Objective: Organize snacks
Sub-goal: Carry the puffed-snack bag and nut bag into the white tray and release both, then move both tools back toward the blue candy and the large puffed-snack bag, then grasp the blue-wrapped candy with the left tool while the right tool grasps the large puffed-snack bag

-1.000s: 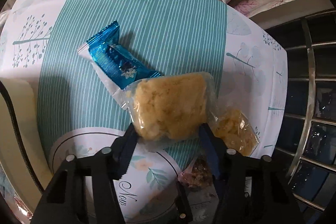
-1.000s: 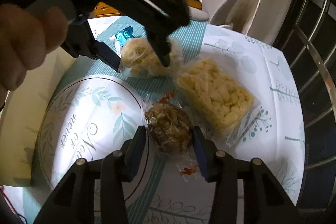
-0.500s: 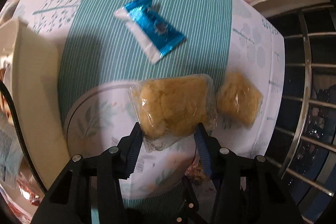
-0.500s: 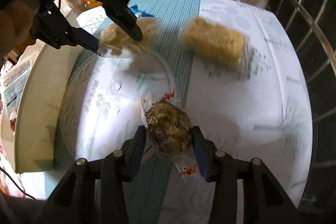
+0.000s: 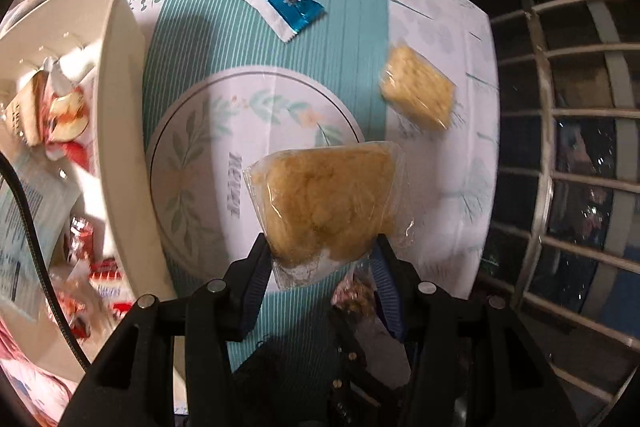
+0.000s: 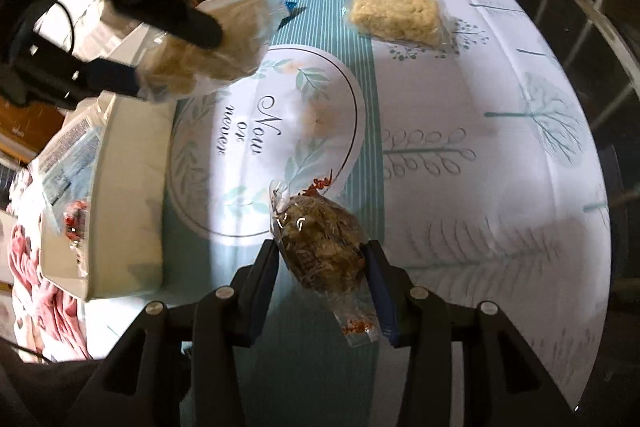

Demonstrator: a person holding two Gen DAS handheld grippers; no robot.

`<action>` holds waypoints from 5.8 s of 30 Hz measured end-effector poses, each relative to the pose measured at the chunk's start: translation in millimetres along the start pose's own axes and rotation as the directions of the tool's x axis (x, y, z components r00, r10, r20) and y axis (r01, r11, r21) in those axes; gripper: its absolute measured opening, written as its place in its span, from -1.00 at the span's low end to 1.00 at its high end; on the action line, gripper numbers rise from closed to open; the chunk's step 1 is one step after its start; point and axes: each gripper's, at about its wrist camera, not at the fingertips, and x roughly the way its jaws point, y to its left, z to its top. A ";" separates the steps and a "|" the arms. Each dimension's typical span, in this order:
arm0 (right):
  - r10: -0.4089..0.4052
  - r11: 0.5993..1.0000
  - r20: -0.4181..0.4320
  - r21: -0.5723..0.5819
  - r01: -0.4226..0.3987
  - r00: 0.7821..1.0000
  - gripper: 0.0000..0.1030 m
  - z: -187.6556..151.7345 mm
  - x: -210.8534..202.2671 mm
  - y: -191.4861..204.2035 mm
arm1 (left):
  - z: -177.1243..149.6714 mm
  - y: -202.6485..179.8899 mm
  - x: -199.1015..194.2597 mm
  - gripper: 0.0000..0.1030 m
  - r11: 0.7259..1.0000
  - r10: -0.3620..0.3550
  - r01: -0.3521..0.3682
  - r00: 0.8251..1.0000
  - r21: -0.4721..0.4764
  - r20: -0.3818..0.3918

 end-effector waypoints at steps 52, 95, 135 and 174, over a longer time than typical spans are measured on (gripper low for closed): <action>0.050 0.997 0.297 -0.069 -0.031 0.954 -0.09 -25.4 -70.0 243.3 | -105.5 227.8 -165.0 0.53 0.970 -0.143 0.086 0.959 0.229 0.244; -0.006 0.929 0.346 -0.346 0.134 0.938 0.49 107.5 -70.8 14.4 | 21.9 3.9 -102.9 0.67 0.999 -0.029 0.016 0.930 0.039 0.365; -0.202 0.935 0.325 -0.216 0.280 0.924 0.93 164.5 85.6 -25.3 | 181.8 39.2 63.7 0.60 0.947 0.235 -0.183 0.955 -0.263 0.182; -0.003 0.997 0.043 -0.083 0.006 0.999 0.66 90.8 47.7 -40.0 | 101.6 24.9 64.1 -0.40 0.948 0.274 -0.263 0.961 -0.180 0.038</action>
